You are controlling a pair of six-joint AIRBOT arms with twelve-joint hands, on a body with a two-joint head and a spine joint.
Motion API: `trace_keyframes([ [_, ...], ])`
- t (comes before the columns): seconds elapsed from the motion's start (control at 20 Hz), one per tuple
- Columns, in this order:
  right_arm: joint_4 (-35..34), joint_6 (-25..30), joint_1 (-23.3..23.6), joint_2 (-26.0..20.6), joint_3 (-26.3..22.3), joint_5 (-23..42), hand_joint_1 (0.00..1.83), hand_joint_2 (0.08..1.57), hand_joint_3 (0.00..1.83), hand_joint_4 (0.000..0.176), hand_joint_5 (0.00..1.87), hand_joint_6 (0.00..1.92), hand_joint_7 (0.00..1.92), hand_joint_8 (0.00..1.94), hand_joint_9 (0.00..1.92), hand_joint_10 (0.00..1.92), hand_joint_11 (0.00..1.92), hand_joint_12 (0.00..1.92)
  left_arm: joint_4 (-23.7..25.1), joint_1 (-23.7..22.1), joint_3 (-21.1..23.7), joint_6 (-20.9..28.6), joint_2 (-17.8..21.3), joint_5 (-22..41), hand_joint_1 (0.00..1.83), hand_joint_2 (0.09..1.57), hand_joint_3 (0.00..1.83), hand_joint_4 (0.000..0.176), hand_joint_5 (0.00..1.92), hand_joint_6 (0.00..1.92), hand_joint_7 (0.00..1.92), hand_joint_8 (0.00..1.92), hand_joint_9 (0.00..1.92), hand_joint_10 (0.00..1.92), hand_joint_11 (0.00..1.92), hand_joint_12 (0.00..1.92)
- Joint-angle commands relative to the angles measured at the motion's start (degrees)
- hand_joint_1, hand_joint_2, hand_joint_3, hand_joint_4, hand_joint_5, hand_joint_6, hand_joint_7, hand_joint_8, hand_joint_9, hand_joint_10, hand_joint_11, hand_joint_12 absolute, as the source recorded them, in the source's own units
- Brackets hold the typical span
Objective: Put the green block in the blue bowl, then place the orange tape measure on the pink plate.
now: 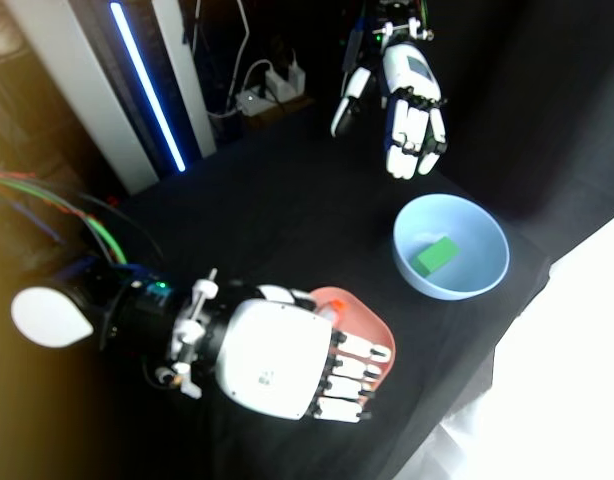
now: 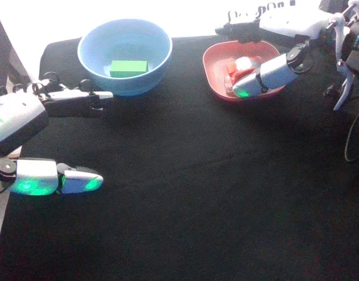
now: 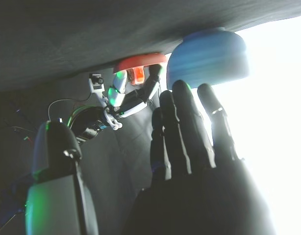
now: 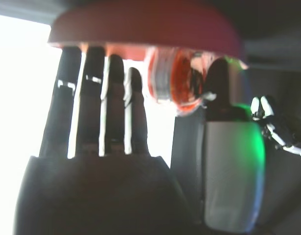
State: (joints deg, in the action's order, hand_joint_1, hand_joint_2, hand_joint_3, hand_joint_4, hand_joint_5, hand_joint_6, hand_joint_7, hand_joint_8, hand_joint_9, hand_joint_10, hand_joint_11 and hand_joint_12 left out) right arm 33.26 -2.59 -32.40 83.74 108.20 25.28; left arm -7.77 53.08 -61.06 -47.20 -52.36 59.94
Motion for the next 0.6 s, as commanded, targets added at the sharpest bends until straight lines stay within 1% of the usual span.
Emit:
trace_keyframes([
  [0.0, -1.8, 0.3, 0.9, -0.8, -0.5, 5.0, 0.78, 0.83, 0.0, 0.071, 0.11, 0.0, 0.09, 0.01, 0.17, 0.01, 0.0, 0.63, -0.5, -0.2, -0.2, 0.7, 0.1, 7.7, 0.79, 0.91, 0.0, 0.039, 0.42, 0.0, 0.6, 0.01, 0.54, 0.0, 0.0, 0.82],
  [0.05, -1.9, 0.3, 0.9, -1.2, -0.8, 5.6, 0.75, 0.82, 0.0, 0.095, 0.08, 0.0, 0.05, 0.01, 0.12, 0.01, 0.0, 0.47, -0.5, -0.1, -0.2, 0.8, 0.1, 8.0, 0.79, 0.92, 0.0, 0.032, 0.42, 0.0, 0.59, 0.0, 0.54, 0.0, 0.0, 0.81],
  [0.1, -2.7, 0.3, 1.0, -3.0, -2.3, 7.8, 0.68, 0.81, 0.0, 0.129, 0.04, 0.0, 0.03, 0.0, 0.09, 0.0, 0.0, 0.35, -0.5, 0.2, -0.2, 1.1, 0.2, 8.6, 0.79, 0.92, 0.0, 0.021, 0.42, 0.0, 0.6, 0.0, 0.56, 0.0, 0.0, 0.84],
  [0.2, -4.9, 0.3, 1.0, -5.2, -4.3, 10.9, 0.64, 0.78, 0.0, 0.166, 0.01, 0.0, 0.03, 0.0, 0.07, 0.0, 0.0, 0.16, -0.5, 0.4, -0.2, 1.2, 0.5, 9.3, 0.79, 0.92, 0.0, 0.016, 0.43, 0.0, 0.59, 0.0, 0.55, 0.0, 0.0, 0.84],
  [0.25, -6.5, 0.3, 0.9, -6.8, -5.7, 13.2, 0.61, 0.74, 0.0, 0.174, 0.0, 0.0, 0.07, 0.0, 0.13, 0.01, 0.1, 0.2, -0.7, 0.5, 0.0, 1.2, 0.8, 9.9, 0.81, 0.92, 0.0, 0.033, 0.42, 0.0, 0.57, 0.0, 0.5, 0.0, 0.0, 0.79],
  [0.3, -8.3, 0.3, 0.9, -9.3, -7.7, 16.0, 0.58, 0.75, 0.0, 0.176, 0.0, 0.0, 0.06, 0.0, 0.13, 0.0, 0.08, 0.19, -1.1, 0.9, 0.3, 1.2, 1.3, 11.2, 0.83, 0.92, 0.0, 0.041, 0.41, 0.0, 0.55, 0.0, 0.46, 0.0, 0.0, 0.76],
  [0.35, -9.2, 0.3, 0.9, -10.6, -8.9, 17.8, 0.57, 0.75, 0.0, 0.165, 0.0, 0.0, 0.01, 0.0, 0.03, 0.0, 0.02, 0.17, -1.4, 1.4, 0.6, 1.2, 1.7, 12.1, 0.8, 0.93, 0.0, 0.022, 0.39, 0.0, 0.49, 0.0, 0.44, 0.0, 0.07, 0.65],
  [0.4, -10.7, 0.3, 0.9, -12.6, -10.7, 20.2, 0.59, 0.75, 0.0, 0.164, 0.0, 0.0, 0.01, 0.0, 0.02, 0.01, 0.01, 0.17, -2.1, 2.2, 1.1, 1.2, 2.3, 13.7, 0.78, 0.94, 0.0, 0.01, 0.37, 0.0, 0.47, 0.0, 0.43, 0.0, 0.12, 0.57],
  [0.45, -11.4, 0.3, 0.9, -13.6, -11.7, 21.5, 0.6, 0.75, 0.0, 0.174, 0.0, 0.0, 0.0, 0.0, 0.04, 0.0, 0.0, 0.28, -2.7, 2.9, 1.5, 1.2, 2.6, 14.8, 0.8, 0.92, 0.0, 0.01, 0.38, 0.0, 0.48, 0.0, 0.46, 0.0, 0.13, 0.62],
  [0.5, -11.9, 0.3, 0.9, -14.7, -12.7, 22.9, 0.61, 0.75, 0.0, 0.176, 0.0, 0.0, 0.01, 0.0, 0.06, 0.0, 0.0, 0.41, -3.6, 4.0, 1.9, 1.2, 3.0, 16.4, 0.83, 0.91, 0.0, 0.021, 0.39, 0.0, 0.49, 0.0, 0.49, 0.0, 0.08, 0.73],
  [0.55, -11.9, 0.3, 0.9, -15.1, -13.3, 23.3, 0.64, 0.76, 0.0, 0.172, 0.0, 0.0, 0.12, 0.01, 0.18, 0.01, 0.0, 0.69, -4.3, 4.8, 2.1, 1.2, 3.3, 17.5, 0.88, 0.92, 0.0, 0.028, 0.41, 0.0, 0.51, 0.0, 0.52, 0.0, 0.02, 0.89],
])
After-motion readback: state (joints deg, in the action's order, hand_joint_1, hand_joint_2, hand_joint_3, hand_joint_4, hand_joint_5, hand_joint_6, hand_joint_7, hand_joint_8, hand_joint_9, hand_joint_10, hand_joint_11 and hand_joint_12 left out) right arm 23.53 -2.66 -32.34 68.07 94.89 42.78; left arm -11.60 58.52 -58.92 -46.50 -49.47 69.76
